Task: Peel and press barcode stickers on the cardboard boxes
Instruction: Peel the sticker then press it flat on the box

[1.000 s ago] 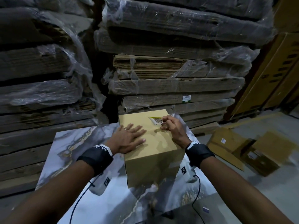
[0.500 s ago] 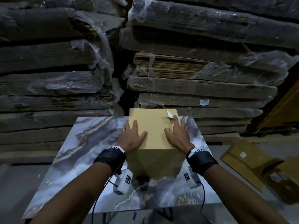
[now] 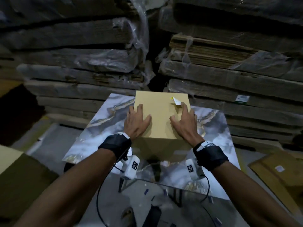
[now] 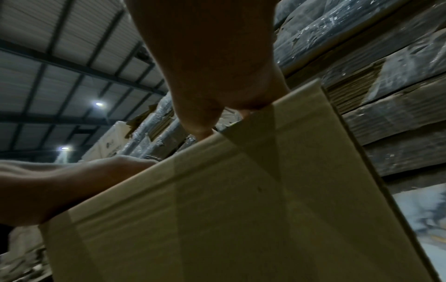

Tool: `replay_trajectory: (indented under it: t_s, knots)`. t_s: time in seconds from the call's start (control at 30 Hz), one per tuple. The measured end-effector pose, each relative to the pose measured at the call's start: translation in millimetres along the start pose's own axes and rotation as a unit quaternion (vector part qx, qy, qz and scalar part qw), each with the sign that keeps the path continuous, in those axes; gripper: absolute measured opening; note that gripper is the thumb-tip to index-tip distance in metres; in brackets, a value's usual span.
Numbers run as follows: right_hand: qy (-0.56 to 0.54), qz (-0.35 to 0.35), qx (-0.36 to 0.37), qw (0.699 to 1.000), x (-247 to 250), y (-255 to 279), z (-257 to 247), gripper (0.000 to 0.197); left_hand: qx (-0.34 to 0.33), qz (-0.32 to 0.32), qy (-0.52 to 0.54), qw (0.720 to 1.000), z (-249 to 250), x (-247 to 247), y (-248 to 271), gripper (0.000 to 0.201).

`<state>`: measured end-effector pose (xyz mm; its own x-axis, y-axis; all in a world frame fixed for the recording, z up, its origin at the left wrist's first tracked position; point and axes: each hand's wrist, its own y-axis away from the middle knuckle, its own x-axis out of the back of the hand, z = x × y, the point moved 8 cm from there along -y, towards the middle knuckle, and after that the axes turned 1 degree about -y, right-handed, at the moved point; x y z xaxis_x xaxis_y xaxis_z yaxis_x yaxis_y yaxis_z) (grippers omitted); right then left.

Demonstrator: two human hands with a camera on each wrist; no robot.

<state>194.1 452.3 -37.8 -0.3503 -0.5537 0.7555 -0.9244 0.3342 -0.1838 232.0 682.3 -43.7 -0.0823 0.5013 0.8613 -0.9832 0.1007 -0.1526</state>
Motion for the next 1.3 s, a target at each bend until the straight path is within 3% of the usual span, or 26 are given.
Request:
replay_trajectory:
  t_s: [0.37,0.77,1.0,1.3]
  knots:
    - [-0.062,-0.107,0.157,0.98,-67,65,-135,0.072,0.154,0.127,-0.011,0.98,-115,107,106,0.064]
    - [-0.103,-0.263,0.33,0.901,-156,226,-274,0.072,0.343,0.255,-0.053,0.903,-236,203,309,0.068]
    - [-0.1,-0.34,0.363,0.862,-196,328,-300,0.07,0.447,0.262,-0.075,0.852,-276,213,423,0.065]
    - [-0.061,-0.408,0.391,0.823,-245,440,-296,0.07,0.515,0.259,-0.022,0.817,-331,177,543,0.065]
